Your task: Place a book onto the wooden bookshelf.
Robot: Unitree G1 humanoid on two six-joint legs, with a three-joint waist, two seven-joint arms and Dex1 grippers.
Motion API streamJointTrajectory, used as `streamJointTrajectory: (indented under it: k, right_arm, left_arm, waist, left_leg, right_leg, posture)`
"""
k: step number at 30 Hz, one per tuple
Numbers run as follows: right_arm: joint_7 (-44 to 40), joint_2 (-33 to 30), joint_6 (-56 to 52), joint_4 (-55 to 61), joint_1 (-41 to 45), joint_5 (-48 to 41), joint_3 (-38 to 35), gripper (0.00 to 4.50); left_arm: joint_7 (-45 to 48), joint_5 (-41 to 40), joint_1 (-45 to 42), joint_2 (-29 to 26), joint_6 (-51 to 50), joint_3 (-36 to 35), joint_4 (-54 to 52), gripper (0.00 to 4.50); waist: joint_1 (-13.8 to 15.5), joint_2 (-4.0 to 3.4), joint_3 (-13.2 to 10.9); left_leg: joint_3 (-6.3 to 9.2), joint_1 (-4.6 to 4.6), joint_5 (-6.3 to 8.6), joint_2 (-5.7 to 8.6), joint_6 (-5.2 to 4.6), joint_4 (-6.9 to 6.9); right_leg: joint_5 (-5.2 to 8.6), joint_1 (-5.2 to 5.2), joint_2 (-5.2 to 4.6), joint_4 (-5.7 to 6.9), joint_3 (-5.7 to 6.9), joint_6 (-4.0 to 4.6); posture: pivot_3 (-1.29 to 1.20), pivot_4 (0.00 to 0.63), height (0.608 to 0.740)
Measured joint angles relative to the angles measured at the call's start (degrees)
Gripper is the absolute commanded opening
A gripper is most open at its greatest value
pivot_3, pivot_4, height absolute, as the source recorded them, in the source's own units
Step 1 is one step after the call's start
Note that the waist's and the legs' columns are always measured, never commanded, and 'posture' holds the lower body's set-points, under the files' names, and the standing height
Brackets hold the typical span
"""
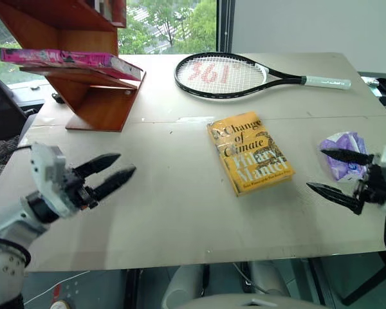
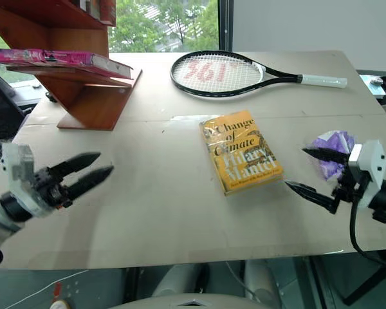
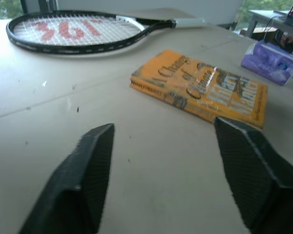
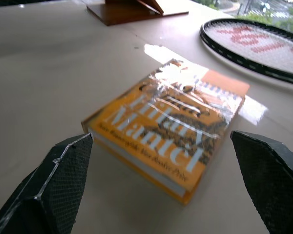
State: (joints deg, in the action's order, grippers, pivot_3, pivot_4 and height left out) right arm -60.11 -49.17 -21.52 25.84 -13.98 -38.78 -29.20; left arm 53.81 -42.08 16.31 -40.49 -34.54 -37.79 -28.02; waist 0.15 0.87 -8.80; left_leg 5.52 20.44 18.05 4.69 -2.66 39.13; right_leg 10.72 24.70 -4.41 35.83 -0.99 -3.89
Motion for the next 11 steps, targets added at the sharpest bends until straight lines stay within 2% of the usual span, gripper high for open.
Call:
streamJointTrajectory:
  k: [5,11]
  right_arm:
    - [-2.2,0.2,2.4,-1.2,-7.8,3.4,-4.4,4.50]
    - [-3.1,0.8,4.2,-2.2,-10.0,4.9,-5.6,4.50]
  left_arm:
    - [1.3,2.8,6.9,0.0,3.7,-0.2,-0.2,4.48]
    - [2.6,4.9,8.9,-0.2,6.7,-0.1,0.4,4.48]
  waist:
    - [0.6,0.00,0.0]
    - [0.6,-0.01,0.0]
  left_leg:
    - [-0.16,-0.46,0.16,-0.02,-0.26,0.00]
    - [-0.15,-0.69,0.20,-0.05,-0.32,0.00]
  right_leg:
    - [0.04,-0.49,0.01,-0.07,-0.07,-0.03]
    - [0.17,-0.78,-0.02,-0.13,-0.04,0.13]
  posture:
    - [0.00,0.150,0.740]
    - [0.00,0.150,0.740]
